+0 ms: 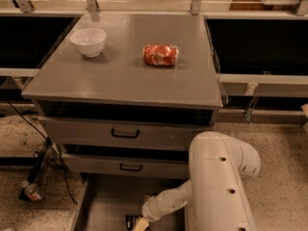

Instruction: Pick rxbar chocolate from bottom drawer and place on counter

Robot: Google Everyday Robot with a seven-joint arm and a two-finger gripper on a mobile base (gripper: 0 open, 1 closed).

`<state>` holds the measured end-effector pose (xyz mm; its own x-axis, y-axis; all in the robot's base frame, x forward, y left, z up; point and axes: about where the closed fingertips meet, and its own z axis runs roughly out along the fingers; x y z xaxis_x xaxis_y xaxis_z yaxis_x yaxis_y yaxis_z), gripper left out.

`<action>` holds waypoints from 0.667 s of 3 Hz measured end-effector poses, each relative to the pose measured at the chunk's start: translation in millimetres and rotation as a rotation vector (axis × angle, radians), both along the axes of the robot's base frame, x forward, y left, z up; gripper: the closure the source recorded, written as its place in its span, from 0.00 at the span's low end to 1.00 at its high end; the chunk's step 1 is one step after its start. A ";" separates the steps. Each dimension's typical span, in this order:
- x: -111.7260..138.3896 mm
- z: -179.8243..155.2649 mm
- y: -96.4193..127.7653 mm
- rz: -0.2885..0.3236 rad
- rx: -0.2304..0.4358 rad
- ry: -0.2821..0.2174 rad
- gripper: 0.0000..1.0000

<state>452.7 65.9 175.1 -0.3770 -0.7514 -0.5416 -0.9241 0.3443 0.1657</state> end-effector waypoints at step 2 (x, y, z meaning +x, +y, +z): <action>2.1 -2.9 -2.1 -0.008 -0.037 -0.023 0.00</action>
Offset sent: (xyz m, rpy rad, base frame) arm -0.0085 0.0007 -0.0078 -0.3641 -0.2284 -0.0877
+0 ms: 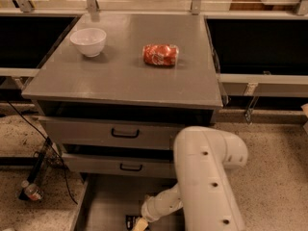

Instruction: Pick rxbar chocolate from bottom drawer and place on counter

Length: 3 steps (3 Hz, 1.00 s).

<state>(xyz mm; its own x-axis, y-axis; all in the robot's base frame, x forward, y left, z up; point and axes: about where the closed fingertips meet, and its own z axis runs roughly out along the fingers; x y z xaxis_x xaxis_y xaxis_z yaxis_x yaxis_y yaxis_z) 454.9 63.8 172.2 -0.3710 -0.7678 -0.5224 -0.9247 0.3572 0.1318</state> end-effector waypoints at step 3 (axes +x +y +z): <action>1.9 -13.3 17.5 -0.052 -0.049 -0.045 0.00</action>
Offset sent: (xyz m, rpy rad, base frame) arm 0.0005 -0.0004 -0.0038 -0.0609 -0.0400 -0.0156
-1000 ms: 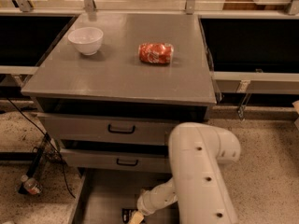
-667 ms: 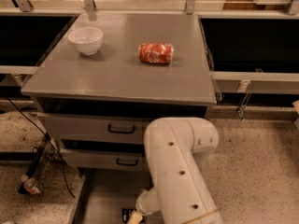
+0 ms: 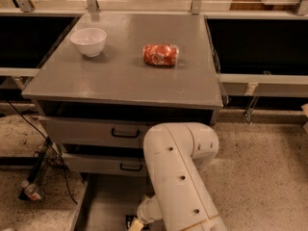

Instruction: Pick rxbar chocolate from bottom drawer and place on counter

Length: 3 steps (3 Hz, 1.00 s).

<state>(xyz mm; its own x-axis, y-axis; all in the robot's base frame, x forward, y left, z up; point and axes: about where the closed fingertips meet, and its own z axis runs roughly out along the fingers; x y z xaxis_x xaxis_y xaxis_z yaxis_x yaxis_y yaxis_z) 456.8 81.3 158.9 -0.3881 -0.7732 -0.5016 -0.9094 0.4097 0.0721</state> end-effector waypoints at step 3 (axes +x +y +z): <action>-2.8 -13.8 1.9 0.015 0.003 0.042 0.00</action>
Offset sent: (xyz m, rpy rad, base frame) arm -0.0010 0.0010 -0.0141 0.0025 0.0560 0.0140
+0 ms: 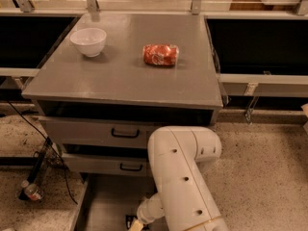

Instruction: Pick rxbar chocolate from bottom drawer and place on counter

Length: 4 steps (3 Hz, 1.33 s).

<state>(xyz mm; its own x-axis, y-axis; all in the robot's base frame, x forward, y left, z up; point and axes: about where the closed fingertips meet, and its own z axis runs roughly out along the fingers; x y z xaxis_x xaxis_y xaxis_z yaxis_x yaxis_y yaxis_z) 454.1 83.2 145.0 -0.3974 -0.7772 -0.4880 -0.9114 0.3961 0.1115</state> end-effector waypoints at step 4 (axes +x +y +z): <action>-0.7 -1.1 0.8 -0.004 -0.005 0.002 0.44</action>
Offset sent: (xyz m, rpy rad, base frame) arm 0.0000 0.0000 0.0000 0.0000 0.0000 0.0000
